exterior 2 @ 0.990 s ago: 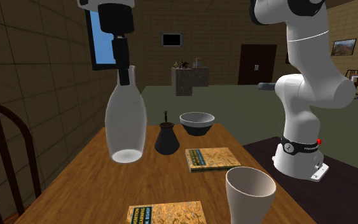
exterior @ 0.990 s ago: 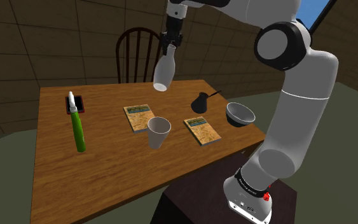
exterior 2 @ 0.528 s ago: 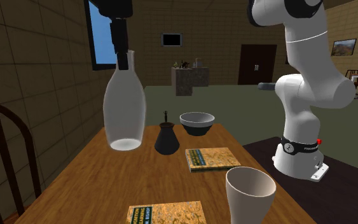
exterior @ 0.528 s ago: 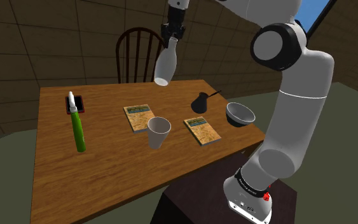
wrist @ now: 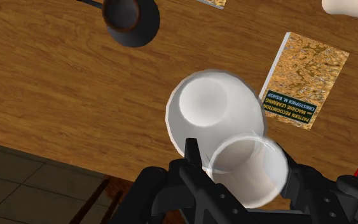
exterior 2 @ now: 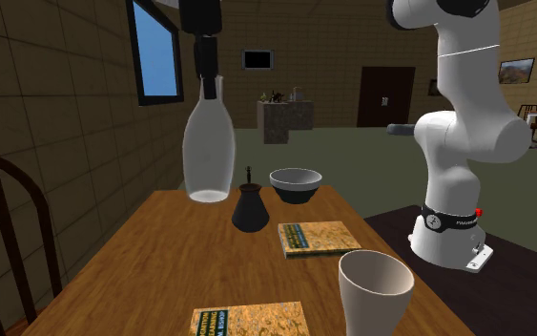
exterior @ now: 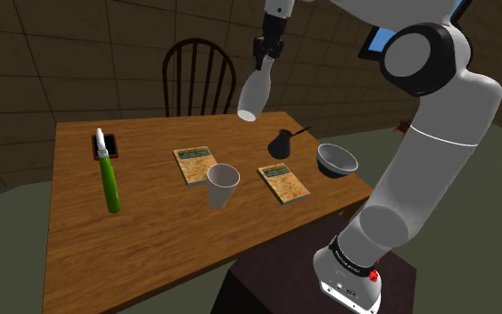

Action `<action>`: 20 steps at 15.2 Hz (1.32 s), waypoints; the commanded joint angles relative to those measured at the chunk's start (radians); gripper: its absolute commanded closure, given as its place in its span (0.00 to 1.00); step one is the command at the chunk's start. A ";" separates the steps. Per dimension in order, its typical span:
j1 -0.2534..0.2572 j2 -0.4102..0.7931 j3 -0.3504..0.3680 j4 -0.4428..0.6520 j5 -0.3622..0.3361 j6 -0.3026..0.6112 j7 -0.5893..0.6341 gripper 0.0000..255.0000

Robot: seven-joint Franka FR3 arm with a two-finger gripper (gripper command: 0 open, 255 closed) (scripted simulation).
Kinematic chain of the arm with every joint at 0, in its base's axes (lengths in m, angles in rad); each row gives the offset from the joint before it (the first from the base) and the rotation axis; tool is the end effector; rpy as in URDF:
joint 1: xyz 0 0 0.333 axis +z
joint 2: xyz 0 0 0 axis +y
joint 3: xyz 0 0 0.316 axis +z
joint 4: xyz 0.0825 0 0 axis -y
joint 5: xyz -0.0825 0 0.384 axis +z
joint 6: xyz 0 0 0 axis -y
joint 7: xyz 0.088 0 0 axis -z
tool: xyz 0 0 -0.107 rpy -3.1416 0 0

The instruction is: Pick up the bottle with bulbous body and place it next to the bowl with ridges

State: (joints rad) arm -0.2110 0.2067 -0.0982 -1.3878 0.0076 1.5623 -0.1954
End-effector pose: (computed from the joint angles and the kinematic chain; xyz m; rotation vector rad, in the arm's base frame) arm 0.5887 -0.1804 0.5895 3.1319 -0.1757 -0.0523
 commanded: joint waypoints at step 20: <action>-0.256 -0.131 -0.207 -0.185 -0.010 0.060 -0.464 1.00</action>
State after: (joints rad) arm -0.4544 0.0775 -0.2944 -1.5733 -0.0019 1.6241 -0.6354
